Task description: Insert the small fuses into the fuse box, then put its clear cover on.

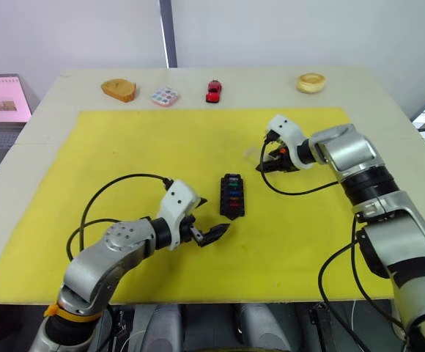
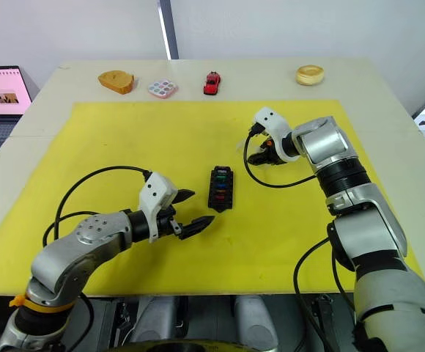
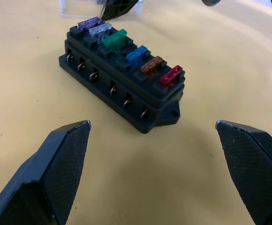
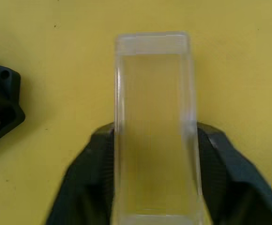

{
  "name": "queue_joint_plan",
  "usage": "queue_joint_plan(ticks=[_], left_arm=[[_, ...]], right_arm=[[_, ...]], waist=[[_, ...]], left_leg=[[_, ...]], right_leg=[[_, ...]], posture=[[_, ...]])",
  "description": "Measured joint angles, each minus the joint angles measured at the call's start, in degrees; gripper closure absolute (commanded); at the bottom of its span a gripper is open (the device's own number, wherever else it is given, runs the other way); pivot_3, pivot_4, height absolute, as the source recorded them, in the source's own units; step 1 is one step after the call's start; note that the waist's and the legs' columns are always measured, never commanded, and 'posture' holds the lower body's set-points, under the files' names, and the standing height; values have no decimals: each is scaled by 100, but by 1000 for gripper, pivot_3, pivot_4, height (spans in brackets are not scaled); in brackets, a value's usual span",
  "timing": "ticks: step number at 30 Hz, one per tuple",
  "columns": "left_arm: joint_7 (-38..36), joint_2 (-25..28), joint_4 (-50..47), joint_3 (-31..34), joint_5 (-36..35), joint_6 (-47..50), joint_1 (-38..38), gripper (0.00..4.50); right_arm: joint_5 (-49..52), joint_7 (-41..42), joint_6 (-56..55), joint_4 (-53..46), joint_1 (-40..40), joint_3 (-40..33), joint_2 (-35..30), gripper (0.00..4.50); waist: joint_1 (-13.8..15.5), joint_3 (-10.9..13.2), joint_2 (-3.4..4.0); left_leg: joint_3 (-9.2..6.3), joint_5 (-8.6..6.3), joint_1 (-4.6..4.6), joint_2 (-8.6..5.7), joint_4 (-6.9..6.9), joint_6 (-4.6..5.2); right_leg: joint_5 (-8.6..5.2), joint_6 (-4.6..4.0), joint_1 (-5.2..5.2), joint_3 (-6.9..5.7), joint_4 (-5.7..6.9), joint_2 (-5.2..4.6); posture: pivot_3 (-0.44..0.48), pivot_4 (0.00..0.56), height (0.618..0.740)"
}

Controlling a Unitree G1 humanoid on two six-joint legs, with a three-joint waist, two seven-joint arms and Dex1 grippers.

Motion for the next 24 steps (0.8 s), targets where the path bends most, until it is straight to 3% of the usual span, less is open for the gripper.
queue_joint_plan(ticks=[14,24], left_arm=[[1812,-1389,15,-1050,963,195,330,0],[2604,-2085,631,-1517,1802,-363,365,0]], right_arm=[[396,53,1459,-1942,-3,-262,-128,2815],[745,-244,2137,-2822,-12,-505,-329,2815]], waist=[[6,-2,0],[10,-3,1]], left_leg=[[-6,0,1,-2,0,0],[-5,0,5,-6,2,0]], right_leg=[[0,0,3,-1,1,1],[0,0,11,-1,-3,0]], posture=[[0,150,740],[0,150,740]])
